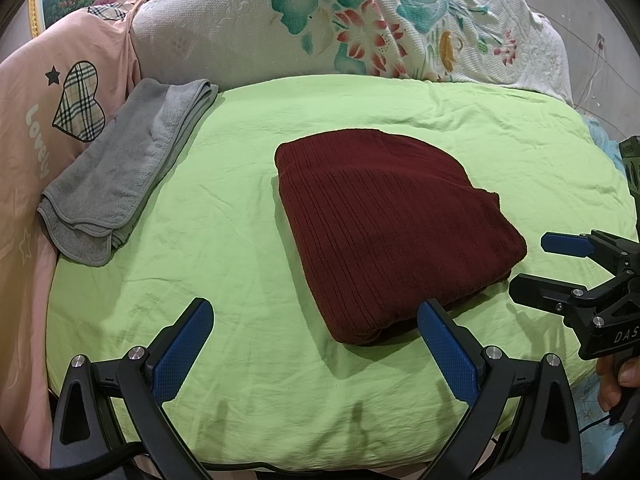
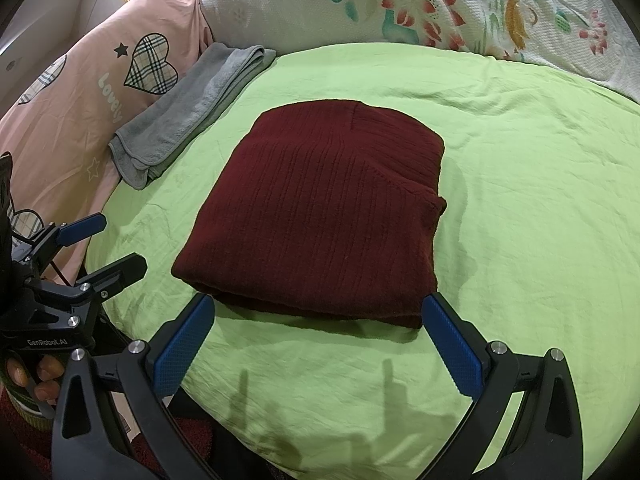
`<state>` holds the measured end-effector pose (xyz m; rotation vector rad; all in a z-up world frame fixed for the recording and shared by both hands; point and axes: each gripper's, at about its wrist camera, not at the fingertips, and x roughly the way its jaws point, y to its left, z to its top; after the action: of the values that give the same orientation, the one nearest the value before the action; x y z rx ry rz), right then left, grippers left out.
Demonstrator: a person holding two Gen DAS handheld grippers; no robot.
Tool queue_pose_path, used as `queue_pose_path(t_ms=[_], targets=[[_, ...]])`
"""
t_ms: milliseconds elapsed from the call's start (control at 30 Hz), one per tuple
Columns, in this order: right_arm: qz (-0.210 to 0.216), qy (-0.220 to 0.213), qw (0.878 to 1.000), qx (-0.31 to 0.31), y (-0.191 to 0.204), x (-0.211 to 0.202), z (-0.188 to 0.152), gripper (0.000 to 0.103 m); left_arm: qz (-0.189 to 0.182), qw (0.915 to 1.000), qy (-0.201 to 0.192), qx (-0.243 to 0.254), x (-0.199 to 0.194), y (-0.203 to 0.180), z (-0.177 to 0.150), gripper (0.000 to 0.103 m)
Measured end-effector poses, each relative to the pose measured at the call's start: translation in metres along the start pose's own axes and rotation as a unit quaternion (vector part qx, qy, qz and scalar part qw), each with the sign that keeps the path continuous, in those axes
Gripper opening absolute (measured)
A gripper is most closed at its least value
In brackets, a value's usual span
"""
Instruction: Fold large clothes
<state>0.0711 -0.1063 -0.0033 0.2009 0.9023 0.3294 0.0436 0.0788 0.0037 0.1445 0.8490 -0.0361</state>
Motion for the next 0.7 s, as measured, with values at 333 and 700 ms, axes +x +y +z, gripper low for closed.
queue_pose_path(t_ms=[333,700], targets=[[0.000,0.000,1.000,0.000,-0.0007,-0.0001,0.0006,0.103,0.000,1.0000,0.000,-0.001,0.0000,0.0000,0.0001,0.102],[0.000,0.000,1.000,0.000,-0.0011,-0.0002,0.0045,0.103,0.000,1.0000,0.003,0.001,0.0029,0.0027,0.0033,0.102]])
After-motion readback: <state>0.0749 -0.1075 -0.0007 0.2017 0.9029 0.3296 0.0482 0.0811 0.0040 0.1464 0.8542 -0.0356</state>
